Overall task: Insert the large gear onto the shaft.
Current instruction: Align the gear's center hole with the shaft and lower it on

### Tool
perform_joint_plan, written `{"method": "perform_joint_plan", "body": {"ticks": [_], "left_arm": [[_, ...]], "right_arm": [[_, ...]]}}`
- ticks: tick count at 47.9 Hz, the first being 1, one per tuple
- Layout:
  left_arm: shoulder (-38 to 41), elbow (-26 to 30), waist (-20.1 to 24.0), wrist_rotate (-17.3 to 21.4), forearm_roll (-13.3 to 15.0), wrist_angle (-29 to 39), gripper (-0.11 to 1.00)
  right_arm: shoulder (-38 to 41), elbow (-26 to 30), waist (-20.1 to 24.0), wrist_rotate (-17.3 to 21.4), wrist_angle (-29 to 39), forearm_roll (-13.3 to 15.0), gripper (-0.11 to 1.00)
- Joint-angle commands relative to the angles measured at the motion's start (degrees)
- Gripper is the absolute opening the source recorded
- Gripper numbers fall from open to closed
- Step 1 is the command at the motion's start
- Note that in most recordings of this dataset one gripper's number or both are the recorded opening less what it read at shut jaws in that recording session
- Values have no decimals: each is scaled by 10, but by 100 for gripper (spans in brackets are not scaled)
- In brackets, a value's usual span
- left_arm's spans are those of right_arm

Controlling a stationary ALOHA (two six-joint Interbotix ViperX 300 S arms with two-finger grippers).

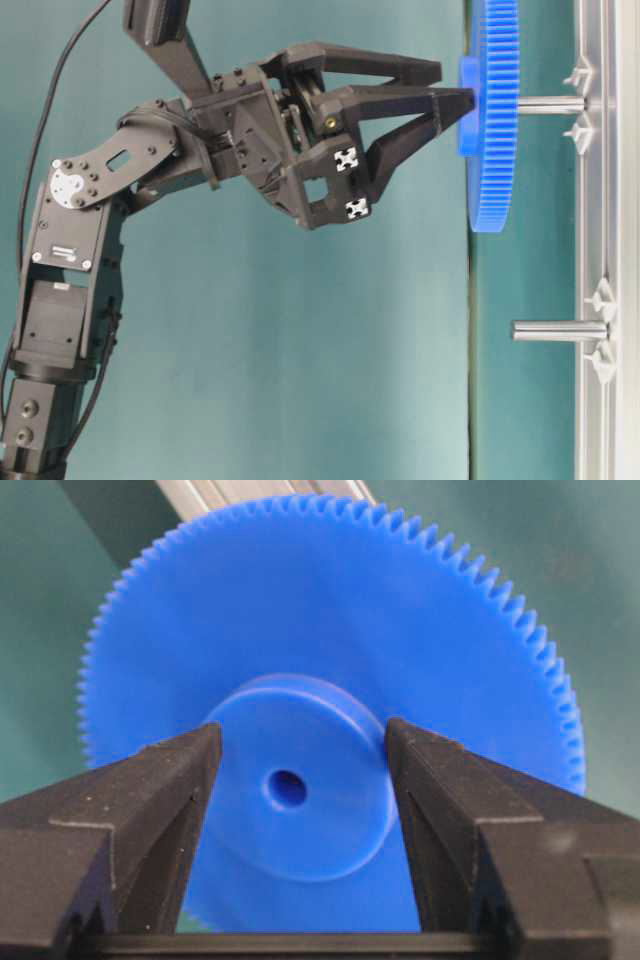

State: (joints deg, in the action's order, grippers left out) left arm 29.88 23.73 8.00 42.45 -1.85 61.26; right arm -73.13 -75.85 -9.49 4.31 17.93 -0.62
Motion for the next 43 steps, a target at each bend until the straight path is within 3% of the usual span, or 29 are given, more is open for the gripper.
{"method": "perform_joint_plan", "body": {"ticks": [1, 12, 33, 35, 43], "left_arm": [[-6, 9, 6, -15, -3, -3, 59], [-9, -6, 5, -45, -2, -4, 43], [-13, -9, 3, -109, 1, 11, 43], [-13, -9, 3, -113, 1, 14, 46], [-11, -11, 1, -147, 1, 22, 86]], "right_arm": [[4, 6, -2, 4, -5, 1, 10], [4, 5, -2, 4, -5, 1, 10], [4, 6, -2, 5, -5, 0, 10], [4, 6, -2, 5, -5, 0, 10], [4, 5, -1, 5, -5, 1, 10]]}}
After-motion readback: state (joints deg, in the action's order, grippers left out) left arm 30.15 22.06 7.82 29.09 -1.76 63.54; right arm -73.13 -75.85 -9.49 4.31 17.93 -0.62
